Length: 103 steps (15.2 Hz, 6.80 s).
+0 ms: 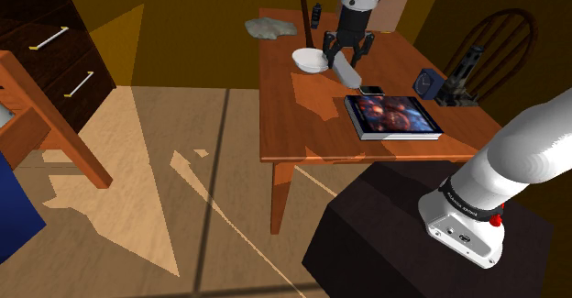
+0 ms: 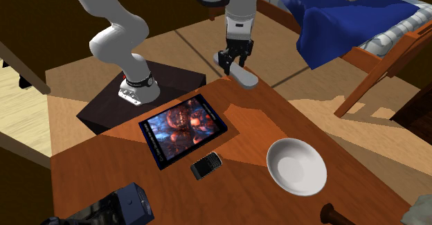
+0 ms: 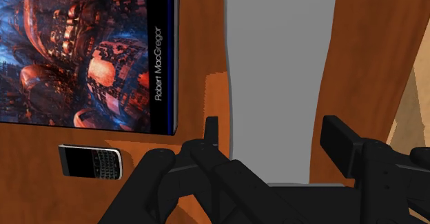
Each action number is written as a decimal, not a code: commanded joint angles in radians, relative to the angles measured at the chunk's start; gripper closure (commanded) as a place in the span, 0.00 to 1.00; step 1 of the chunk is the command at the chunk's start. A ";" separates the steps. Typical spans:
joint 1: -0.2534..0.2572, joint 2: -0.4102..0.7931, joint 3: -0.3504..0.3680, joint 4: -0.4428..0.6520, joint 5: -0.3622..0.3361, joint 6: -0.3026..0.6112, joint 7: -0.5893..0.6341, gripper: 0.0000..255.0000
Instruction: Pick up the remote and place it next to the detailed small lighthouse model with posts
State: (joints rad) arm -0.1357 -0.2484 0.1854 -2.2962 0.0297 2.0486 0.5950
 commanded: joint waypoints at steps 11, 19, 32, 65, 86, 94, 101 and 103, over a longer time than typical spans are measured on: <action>-0.001 -0.036 -0.007 0.129 0.003 -0.165 -0.006 1.00; -0.014 -0.099 -0.038 0.147 0.002 -0.246 -0.049 1.00; -0.114 -0.406 -0.249 -0.100 -0.088 -0.303 -0.320 1.00; -0.341 -0.511 -0.797 -0.150 -0.459 -0.268 -0.888 1.00; -0.350 -0.427 -0.927 -0.366 -0.548 0.036 -0.871 1.00; -0.336 -0.349 -0.993 -0.425 -0.579 0.173 -0.868 1.00; -0.309 -0.255 -1.062 -0.464 -0.594 0.308 -0.872 1.00; -0.297 -0.222 -1.084 -0.474 -0.594 0.350 -0.875 1.00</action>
State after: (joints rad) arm -0.4382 -0.4865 -0.8883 -2.7630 -0.5635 2.3752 -0.2802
